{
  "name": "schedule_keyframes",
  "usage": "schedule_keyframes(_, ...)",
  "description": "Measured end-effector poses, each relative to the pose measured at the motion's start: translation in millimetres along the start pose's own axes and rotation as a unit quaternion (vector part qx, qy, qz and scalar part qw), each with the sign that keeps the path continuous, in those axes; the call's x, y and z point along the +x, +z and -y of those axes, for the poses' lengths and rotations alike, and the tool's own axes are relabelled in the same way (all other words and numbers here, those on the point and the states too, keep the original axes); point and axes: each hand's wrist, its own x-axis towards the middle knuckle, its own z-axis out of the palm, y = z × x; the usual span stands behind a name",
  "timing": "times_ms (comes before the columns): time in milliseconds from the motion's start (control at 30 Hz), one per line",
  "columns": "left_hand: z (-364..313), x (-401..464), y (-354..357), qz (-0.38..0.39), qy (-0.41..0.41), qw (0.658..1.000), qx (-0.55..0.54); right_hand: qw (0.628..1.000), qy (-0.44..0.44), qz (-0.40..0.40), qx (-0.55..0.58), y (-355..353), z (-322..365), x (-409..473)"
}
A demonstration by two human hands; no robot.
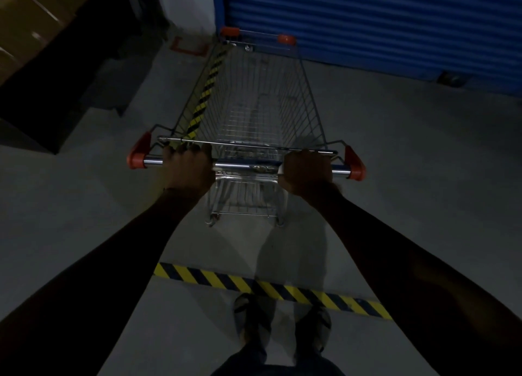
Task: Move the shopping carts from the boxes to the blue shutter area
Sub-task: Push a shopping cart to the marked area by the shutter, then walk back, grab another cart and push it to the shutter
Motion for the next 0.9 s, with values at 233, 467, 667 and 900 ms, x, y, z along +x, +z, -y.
schedule_keyframes(233, 11.0, -24.5, 0.4, -0.013, 0.02, 1.0, 0.019, 0.999, 0.02, 0.024, 0.003, -9.9, 13.9, -22.8)
schedule_keyframes(467, 18.1, -35.2, -6.3, 0.003, 0.038, 0.999, 0.031, 0.993, 0.022, 0.081, 0.086, -26.0, 17.0, -37.6)
schedule_keyframes(667, 21.8, -44.5, -5.9, -0.025, 0.07, 0.997, -0.007, 0.991, 0.01, 0.079, 0.107, -29.7, 16.2, -50.6)
schedule_keyframes(900, -22.5, -67.8, -25.0, -0.099, 0.177, 0.978, -0.045, 0.959, -0.094, 0.0, 0.266, -37.2, -23.6, -88.1)
